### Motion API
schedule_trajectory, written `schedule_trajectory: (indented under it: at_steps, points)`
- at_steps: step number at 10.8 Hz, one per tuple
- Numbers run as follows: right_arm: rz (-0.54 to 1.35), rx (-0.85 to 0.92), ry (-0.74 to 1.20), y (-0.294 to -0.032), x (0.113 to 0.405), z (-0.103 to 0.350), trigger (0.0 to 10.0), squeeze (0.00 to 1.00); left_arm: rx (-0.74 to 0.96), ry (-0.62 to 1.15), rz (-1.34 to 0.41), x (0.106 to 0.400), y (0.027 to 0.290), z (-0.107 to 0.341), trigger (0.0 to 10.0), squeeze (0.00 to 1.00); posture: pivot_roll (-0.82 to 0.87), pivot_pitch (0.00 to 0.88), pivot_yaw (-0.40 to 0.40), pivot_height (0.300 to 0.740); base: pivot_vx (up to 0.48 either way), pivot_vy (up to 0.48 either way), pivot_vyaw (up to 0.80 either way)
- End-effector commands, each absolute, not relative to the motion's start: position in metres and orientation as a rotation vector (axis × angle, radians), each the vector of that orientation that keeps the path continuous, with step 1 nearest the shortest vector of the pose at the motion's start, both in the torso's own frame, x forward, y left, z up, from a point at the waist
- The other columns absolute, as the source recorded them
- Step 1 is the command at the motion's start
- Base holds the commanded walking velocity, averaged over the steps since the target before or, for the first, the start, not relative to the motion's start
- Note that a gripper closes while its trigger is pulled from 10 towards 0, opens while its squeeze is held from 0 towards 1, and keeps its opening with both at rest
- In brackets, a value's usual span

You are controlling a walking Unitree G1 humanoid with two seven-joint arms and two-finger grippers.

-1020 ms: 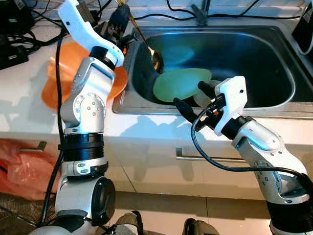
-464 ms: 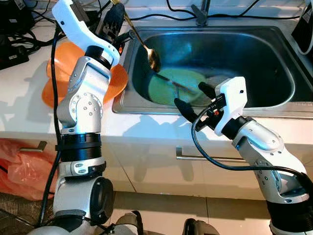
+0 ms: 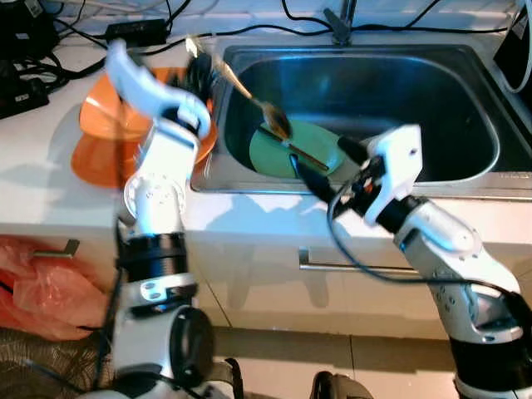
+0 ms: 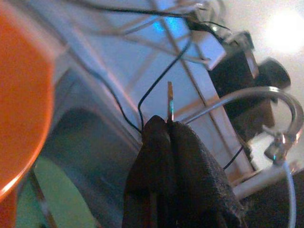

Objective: Kitchen organization

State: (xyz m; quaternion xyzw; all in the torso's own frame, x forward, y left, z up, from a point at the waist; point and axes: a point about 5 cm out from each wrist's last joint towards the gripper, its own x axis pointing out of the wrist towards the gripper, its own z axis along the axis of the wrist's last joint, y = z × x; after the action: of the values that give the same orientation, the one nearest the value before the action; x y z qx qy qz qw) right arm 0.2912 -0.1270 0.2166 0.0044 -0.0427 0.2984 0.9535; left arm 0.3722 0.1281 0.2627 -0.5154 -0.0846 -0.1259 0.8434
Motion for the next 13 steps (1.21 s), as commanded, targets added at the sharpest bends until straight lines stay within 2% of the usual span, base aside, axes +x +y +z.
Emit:
schedule_trajectory:
  at_steps: [1,2,3,5,10,13]
  points:
    - [0.597,0.073,-0.073,-0.126,0.292,0.218,10.0,0.00,-1.196,-0.147,-0.237,0.373,0.130,0.253,0.0,0.00,-0.03,0.133,0.083,0.740,0.000,0.000,0.00]
    - [0.582,0.131,-0.069,-0.125,0.294,0.219,10.0,0.00,-1.260,-0.141,-0.240,0.374,0.128,0.249,0.0,0.00,-0.03,0.133,0.083,0.740,0.000,0.000,0.00]
    - [0.529,0.314,-0.060,-0.121,0.299,0.221,10.0,0.00,-1.381,-0.121,-0.259,0.376,0.122,0.242,0.0,0.00,-0.04,0.130,0.080,0.740,0.000,0.000,0.00]
    - [0.474,0.493,-0.053,-0.118,0.304,0.221,10.0,0.00,-1.463,-0.089,-0.316,0.376,0.106,0.241,0.0,0.00,-0.04,0.127,0.085,0.740,0.000,0.000,0.00]
    - [0.456,0.606,-0.041,-0.121,0.313,0.229,10.0,0.00,-1.574,-0.076,-0.435,0.373,0.080,0.247,0.0,0.00,-0.05,0.124,0.071,0.740,0.000,0.000,0.00]
    - [0.465,0.764,-0.055,-0.113,0.322,0.241,10.0,0.00,-1.625,-0.023,-0.489,0.365,0.058,0.242,0.0,0.00,-0.06,0.127,0.068,0.740,0.000,0.000,0.00]
